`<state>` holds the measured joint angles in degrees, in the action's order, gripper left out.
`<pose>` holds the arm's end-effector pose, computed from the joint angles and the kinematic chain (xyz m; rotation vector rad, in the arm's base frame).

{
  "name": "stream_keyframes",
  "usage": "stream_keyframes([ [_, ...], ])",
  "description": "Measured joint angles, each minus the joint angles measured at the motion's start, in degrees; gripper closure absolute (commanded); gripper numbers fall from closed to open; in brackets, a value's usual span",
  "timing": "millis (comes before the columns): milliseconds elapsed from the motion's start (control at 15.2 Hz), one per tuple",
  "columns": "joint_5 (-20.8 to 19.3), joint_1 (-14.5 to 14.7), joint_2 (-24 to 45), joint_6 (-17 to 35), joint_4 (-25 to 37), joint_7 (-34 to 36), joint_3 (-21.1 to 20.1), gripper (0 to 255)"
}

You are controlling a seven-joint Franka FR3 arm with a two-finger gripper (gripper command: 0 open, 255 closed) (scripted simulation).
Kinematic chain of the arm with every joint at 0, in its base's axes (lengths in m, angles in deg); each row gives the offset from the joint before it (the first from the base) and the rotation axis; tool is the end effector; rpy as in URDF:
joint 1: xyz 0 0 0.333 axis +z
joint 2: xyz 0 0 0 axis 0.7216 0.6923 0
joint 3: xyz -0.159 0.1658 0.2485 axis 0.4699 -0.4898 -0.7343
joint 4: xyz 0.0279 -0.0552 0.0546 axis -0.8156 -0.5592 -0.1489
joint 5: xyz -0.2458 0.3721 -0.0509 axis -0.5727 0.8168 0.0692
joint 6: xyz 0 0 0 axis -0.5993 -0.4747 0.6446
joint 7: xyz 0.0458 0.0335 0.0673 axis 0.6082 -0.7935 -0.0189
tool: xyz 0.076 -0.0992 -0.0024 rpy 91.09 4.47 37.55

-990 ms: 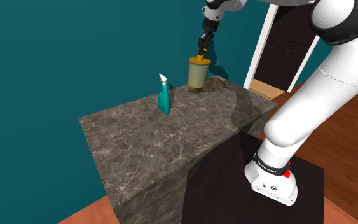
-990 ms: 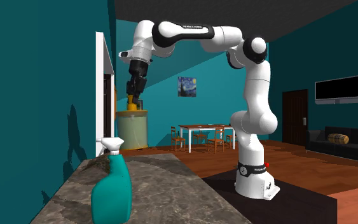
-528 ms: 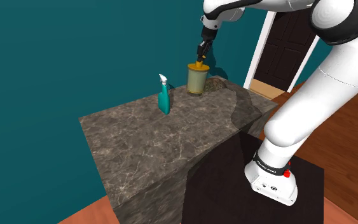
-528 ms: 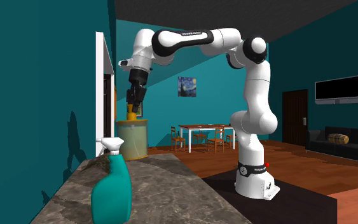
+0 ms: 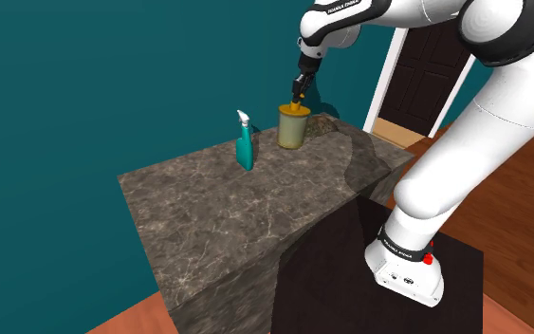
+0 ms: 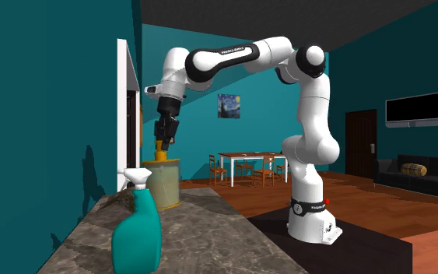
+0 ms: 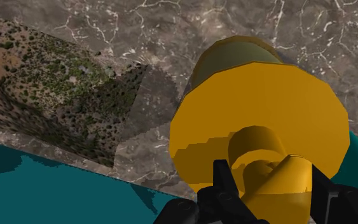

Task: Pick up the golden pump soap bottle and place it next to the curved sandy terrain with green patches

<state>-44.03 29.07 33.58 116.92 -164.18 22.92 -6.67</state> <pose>0.5318 -0.2233 0.4899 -3.1171 -0.1682 -0.2979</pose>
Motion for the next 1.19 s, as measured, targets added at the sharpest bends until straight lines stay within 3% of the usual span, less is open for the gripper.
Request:
stream_keyframes([
  [1188,1.41,0.16,3.84,12.62,-8.87,-1.83,0.18,255],
])
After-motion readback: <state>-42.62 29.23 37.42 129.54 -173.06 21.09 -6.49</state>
